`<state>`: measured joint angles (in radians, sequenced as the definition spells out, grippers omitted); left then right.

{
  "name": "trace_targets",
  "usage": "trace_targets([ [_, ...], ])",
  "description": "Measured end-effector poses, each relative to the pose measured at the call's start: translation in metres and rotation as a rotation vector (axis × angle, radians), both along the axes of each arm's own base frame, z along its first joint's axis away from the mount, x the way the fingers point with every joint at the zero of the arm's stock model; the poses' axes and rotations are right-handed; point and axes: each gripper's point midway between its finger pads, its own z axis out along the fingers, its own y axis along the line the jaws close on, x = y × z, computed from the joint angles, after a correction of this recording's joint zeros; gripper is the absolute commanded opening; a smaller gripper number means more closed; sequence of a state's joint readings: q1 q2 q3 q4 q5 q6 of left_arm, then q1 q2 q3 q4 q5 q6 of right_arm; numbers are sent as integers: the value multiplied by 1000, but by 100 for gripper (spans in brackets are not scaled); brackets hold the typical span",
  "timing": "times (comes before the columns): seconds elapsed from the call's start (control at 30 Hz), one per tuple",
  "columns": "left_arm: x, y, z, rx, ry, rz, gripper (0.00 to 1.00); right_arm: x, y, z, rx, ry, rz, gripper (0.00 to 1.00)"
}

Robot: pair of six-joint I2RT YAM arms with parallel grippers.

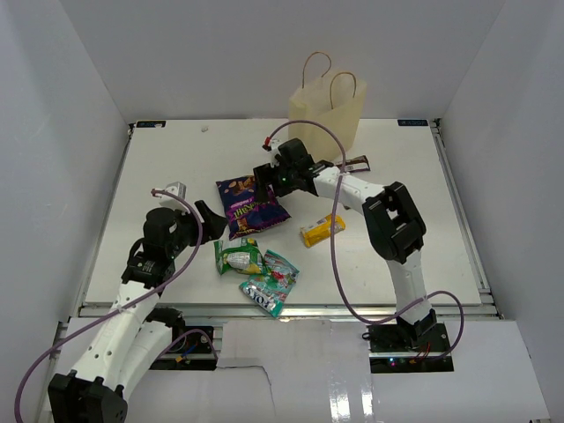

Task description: Place the snacks into the paper bag

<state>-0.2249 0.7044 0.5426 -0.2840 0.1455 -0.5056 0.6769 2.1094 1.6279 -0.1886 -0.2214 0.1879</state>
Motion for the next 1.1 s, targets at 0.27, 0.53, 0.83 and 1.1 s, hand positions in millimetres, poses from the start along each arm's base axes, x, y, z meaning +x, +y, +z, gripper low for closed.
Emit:
trace_targets([
  [0.27, 0, 0, -7, 6, 28, 1, 86, -8, 19, -41, 71, 168, -21, 32],
  [0.53, 1, 1, -9, 11, 38, 5, 86, -9, 28, -22, 156, 104, 161, 8],
  [0.83, 6, 0, -11, 24, 52, 0, 86, -5, 8, 20, -4, -330, 400, 8],
  [1.1, 6, 0, -4, 19, 25, 3, 86, 7, -3, 60, -159, -624, 483, 8],
])
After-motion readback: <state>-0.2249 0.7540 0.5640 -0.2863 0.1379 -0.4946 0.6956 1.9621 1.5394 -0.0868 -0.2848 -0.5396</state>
